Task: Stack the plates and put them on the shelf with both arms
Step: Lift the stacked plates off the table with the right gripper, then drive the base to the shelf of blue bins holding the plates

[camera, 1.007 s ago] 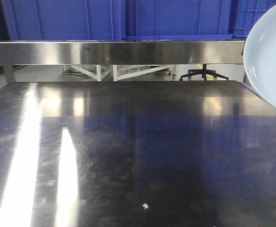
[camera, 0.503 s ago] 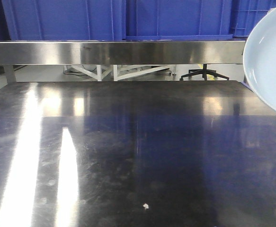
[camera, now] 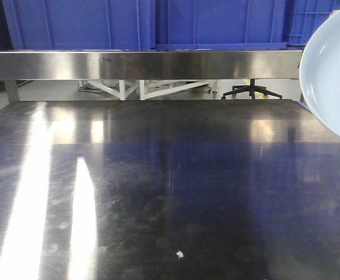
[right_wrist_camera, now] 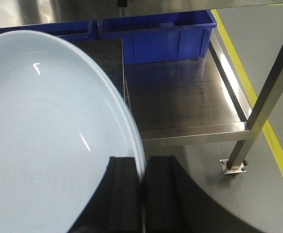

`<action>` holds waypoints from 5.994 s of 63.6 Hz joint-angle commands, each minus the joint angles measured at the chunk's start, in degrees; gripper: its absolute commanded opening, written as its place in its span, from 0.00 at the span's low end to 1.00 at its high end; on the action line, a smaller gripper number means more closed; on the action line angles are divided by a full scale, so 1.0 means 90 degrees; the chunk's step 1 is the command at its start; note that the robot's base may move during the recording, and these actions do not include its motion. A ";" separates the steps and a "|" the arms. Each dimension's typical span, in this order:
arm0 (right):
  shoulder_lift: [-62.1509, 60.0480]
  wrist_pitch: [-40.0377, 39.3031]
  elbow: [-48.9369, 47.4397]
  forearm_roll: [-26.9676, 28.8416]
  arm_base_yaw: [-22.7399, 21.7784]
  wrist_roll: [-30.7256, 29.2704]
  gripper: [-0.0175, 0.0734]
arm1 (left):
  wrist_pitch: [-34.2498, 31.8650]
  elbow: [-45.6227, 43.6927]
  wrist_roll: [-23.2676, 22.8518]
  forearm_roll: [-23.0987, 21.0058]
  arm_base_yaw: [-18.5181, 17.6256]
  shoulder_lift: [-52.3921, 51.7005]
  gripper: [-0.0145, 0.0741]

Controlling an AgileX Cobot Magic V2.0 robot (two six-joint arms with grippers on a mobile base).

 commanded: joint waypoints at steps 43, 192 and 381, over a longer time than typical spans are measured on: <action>-0.0005 -0.0594 -0.0208 -0.0022 -0.0049 0.0024 0.26 | -0.0382 -0.0176 -0.0072 0.0055 0.0020 -0.0001 0.27; -0.0005 -0.0594 -0.0208 -0.0022 -0.0049 0.0024 0.26 | -0.0382 -0.0176 -0.0072 0.0055 0.0020 -0.0001 0.27; -0.0005 -0.0546 -0.0208 -0.0022 -0.0049 0.0024 0.26 | -0.0382 -0.0176 -0.0072 0.0055 0.0020 -0.0001 0.27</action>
